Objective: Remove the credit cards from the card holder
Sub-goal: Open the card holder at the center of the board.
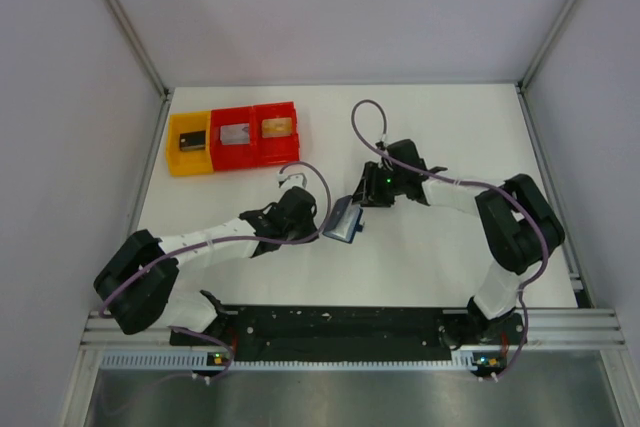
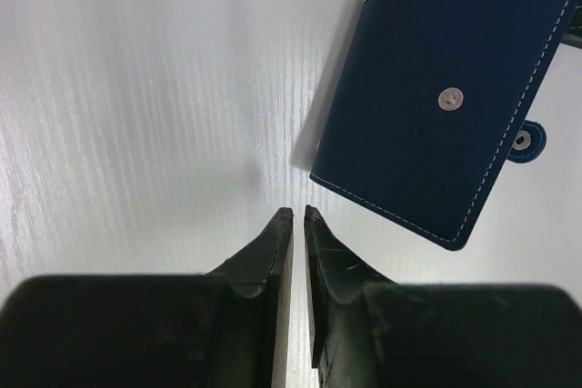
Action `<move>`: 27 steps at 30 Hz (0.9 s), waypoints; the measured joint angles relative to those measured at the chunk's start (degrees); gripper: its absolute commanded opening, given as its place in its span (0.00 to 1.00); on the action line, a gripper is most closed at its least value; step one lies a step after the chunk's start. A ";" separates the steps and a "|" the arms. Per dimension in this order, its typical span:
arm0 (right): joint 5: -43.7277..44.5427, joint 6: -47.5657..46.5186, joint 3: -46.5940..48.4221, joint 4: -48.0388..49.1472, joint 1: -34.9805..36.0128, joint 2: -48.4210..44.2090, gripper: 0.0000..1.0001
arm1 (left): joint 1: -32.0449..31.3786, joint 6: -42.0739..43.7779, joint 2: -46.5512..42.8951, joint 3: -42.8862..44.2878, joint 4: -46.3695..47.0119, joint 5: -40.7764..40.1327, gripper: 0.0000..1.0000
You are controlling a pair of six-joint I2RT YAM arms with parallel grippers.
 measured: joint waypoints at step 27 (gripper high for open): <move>-8.44 2.78 1.90 2.78 1.75 1.84 0.16 | 1.25 -0.85 7.96 0.63 7.13 4.90 0.26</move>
